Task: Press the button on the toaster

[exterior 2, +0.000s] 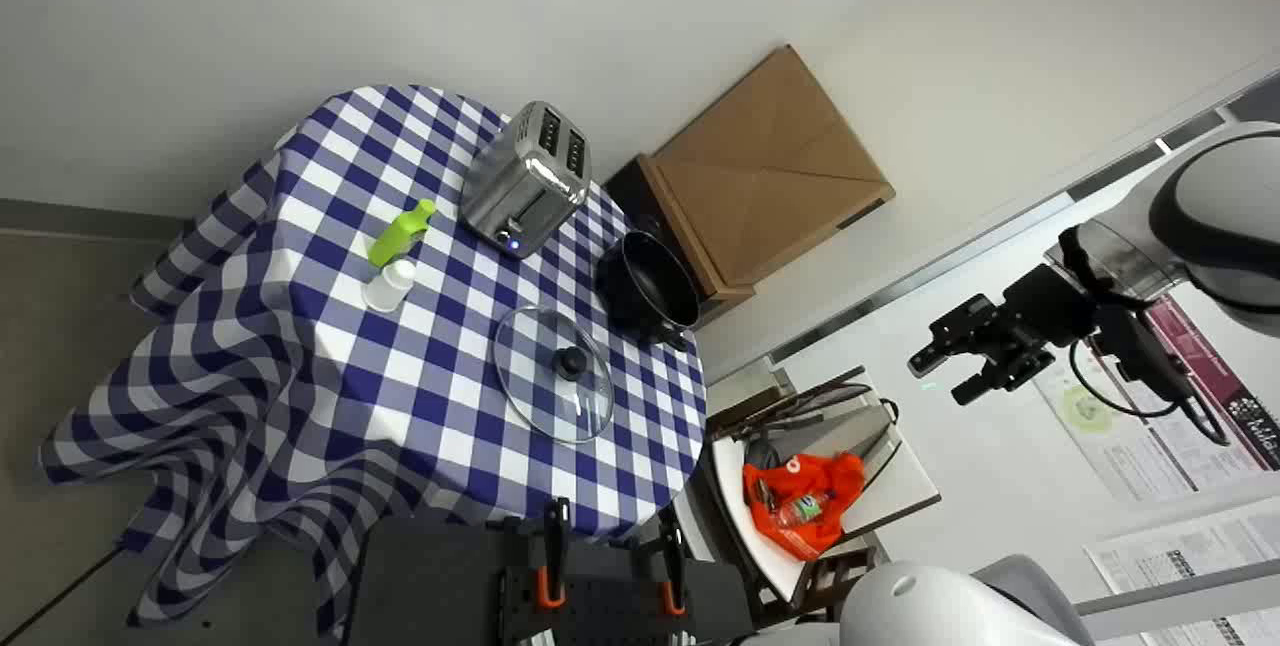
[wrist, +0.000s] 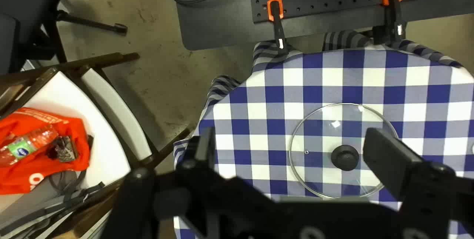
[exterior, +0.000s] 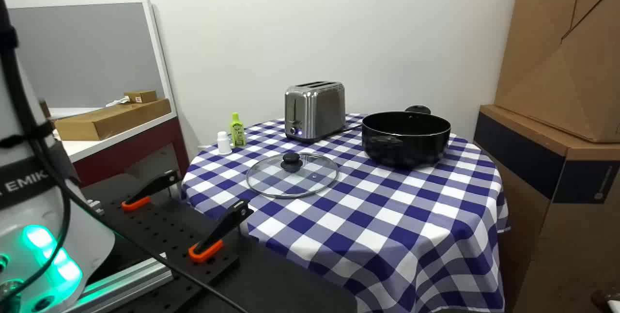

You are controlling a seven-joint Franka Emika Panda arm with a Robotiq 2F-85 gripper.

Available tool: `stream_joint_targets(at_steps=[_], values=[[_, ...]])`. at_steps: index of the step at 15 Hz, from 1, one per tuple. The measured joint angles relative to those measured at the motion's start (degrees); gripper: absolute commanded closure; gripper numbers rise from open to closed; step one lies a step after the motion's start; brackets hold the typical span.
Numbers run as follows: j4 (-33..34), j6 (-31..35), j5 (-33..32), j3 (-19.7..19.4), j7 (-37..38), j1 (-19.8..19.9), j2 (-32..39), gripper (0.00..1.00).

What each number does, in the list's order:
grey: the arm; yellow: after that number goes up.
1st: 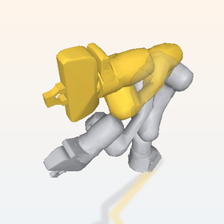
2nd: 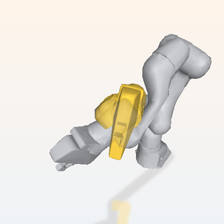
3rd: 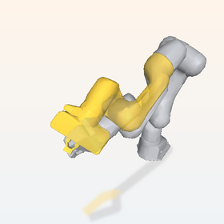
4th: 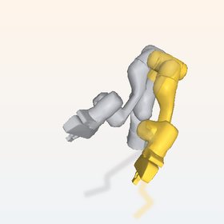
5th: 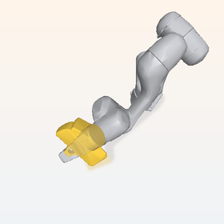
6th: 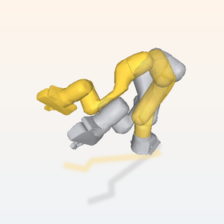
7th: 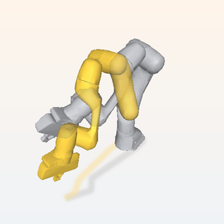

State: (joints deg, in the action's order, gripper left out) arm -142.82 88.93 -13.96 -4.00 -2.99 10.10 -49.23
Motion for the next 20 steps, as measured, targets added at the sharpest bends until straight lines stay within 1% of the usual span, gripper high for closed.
stream_joint_targets(at_steps=[7,8,9,11,12,17,19,20], values=[[-0.05,0.08,0.00,0.00,0.15,-0.17,-0.01,0.00],[-0.22,0.17,0.00,0.00,0.47,-0.56,-0.01,0.25],[-0.59,0.56,0.01,0.06,0.94,-1.03,0.00,0.26],[-1.86,2.59,0.01,0.53,2.08,-2.07,0.14,0.40],[-2.83,4.62,0.01,0.95,2.83,-2.53,0.33,0.47],[-7.95,18.35,-1.44,3.90,5.21,-3.94,2.52,0.88],[-9.61,24.59,-3.85,4.88,6.08,-3.91,3.74,0.99],[-10.42,27.81,-5.38,5.27,6.57,-3.78,4.52,1.00]])
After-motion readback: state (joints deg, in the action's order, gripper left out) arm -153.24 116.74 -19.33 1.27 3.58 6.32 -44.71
